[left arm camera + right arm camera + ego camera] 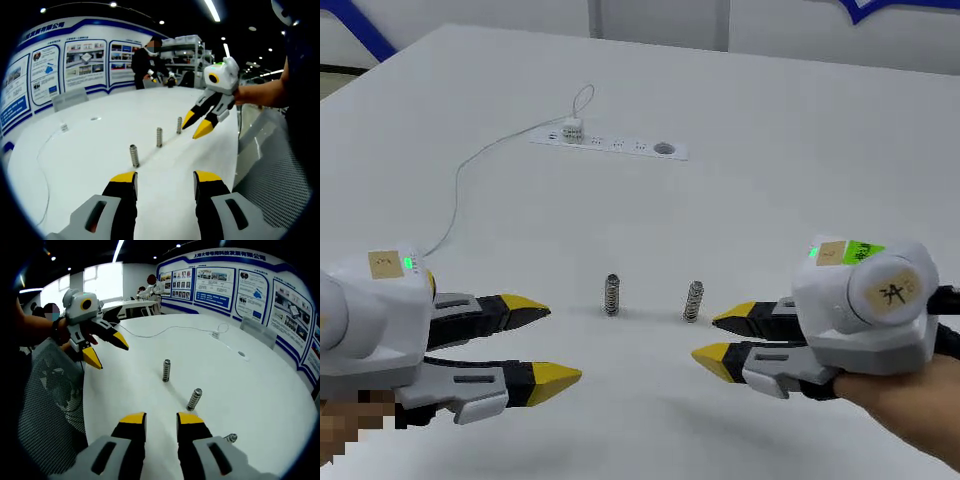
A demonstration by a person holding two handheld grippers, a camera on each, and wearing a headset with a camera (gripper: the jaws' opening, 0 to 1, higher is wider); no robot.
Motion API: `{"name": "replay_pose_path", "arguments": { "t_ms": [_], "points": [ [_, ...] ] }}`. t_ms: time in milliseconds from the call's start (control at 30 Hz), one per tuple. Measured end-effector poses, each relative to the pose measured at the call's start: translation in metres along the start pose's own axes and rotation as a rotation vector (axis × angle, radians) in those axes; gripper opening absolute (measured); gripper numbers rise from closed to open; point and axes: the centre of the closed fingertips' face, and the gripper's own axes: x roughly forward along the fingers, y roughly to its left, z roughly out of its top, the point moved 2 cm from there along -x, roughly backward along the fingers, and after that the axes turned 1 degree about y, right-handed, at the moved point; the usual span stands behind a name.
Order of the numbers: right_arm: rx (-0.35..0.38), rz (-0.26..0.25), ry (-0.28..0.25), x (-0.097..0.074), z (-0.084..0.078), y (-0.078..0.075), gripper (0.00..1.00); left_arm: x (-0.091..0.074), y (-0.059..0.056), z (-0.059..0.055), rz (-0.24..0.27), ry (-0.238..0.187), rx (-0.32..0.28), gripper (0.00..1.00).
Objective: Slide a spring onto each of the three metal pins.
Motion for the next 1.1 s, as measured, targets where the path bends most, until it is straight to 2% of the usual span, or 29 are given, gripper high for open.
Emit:
{"name": "replay_pose_path", "arguments": {
  "t_ms": [167, 700, 1100],
  "points": [
    [0.028, -0.025, -0.001, -0.011, -0.011, -0.005, 0.25, 0.0, -0.001, 0.0, -0.002, 0.001, 0.001, 0.47],
    [0.111, -0.13, -0.02, -0.047, -0.038, -0.037, 0.31, 0.001, 0.0, 0.0, 0.0, 0.005, -0.003, 0.48],
    [0.131, -0.161, -0.047, -0.057, -0.055, -0.051, 0.41, 0.002, 0.001, -0.003, 0.003, 0.012, -0.009, 0.49]
  ]
}}
